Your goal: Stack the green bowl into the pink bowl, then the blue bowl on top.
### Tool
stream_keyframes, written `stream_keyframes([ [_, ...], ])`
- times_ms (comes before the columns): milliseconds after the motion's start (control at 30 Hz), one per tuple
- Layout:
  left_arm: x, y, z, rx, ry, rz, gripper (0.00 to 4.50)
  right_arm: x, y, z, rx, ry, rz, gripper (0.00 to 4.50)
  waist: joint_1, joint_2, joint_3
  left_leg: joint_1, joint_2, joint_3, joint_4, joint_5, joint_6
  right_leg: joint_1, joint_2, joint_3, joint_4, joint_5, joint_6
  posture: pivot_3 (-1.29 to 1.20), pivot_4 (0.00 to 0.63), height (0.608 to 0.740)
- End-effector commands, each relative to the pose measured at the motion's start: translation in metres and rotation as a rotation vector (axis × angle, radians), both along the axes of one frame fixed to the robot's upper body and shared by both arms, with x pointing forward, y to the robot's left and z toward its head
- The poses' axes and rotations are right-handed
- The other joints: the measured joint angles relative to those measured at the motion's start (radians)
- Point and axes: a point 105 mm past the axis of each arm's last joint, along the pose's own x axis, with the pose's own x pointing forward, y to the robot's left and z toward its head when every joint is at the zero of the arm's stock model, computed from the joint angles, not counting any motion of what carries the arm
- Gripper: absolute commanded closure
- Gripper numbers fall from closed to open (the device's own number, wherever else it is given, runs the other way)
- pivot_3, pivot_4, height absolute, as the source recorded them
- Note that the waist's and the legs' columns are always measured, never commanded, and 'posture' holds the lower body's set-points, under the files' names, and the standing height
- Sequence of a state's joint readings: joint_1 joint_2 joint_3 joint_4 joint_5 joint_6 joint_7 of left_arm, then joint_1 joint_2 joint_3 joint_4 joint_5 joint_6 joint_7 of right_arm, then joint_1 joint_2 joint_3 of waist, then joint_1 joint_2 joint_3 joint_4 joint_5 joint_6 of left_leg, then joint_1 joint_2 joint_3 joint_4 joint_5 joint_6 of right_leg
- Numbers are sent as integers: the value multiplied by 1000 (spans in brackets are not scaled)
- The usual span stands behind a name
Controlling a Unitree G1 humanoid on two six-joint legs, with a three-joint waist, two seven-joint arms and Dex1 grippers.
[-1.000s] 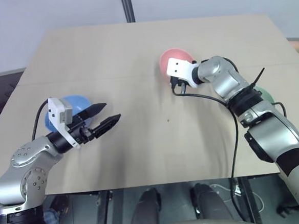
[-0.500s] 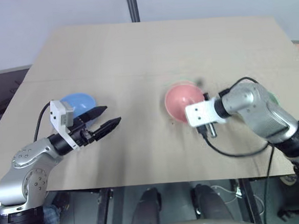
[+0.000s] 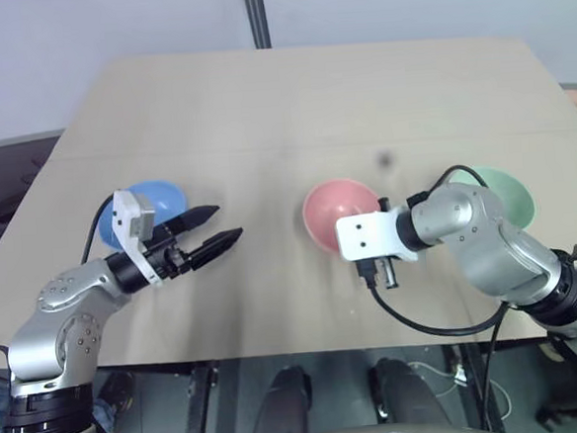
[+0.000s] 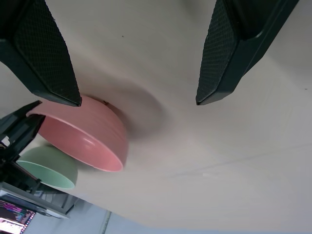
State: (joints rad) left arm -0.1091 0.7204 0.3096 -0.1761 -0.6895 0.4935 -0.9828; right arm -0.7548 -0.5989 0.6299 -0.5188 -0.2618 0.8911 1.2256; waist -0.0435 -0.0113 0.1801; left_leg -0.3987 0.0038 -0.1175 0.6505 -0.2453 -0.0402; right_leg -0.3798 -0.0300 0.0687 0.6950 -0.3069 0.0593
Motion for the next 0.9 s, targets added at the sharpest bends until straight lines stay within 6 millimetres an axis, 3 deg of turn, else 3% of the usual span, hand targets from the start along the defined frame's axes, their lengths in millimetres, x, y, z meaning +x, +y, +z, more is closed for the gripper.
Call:
stream_keyframes([
  [33,0,1,9,19,-38,-9,531,-3,6,12,31,-44,11,2968,1,0,0,0,0,0,0,0,0,0,0,0,0,0,0,0,150,740],
  [100,0,1,9,19,-37,-11,531,-2,5,14,49,-33,-10,2136,1,0,0,0,0,0,0,0,0,0,-1,0,0,0,0,0,150,740],
  [200,0,0,9,19,-36,-13,531,1,2,20,91,-15,-57,522,0,0,0,0,0,0,0,0,0,0,-1,0,0,0,0,0,150,740],
  [233,0,0,9,20,-36,-15,531,2,1,25,110,-9,-79,281,0,0,0,0,0,0,0,0,0,0,-1,0,0,0,0,0,150,740],
  [433,-3,1,12,14,-50,-32,531,-3,-22,52,241,80,-213,281,2,0,0,0,0,-1,-1,0,0,0,-1,-1,-1,0,0,0,150,740],
  [533,-4,-2,15,12,-72,-71,531,2,-53,57,290,114,-384,281,4,0,0,-1,-1,-1,-1,0,0,0,-1,-1,-1,0,0,0,150,740],
  [633,-5,-9,23,-8,-91,-131,531,14,-95,52,261,79,-595,281,12,-1,1,-1,-2,-1,-1,0,0,0,-2,-1,-2,0,0,0,150,740],
  [767,-9,-18,31,52,-108,-267,531,12,-147,34,181,88,-853,281,7,-1,1,-1,-1,0,-2,0,0,0,-1,-1,-2,0,0,0,150,740],
  [900,-6,-26,35,178,-143,-376,531,2,-175,18,118,93,-955,281,2,0,2,-1,-1,1,-3,0,0,0,-1,-1,-2,0,0,0,150,740],
])
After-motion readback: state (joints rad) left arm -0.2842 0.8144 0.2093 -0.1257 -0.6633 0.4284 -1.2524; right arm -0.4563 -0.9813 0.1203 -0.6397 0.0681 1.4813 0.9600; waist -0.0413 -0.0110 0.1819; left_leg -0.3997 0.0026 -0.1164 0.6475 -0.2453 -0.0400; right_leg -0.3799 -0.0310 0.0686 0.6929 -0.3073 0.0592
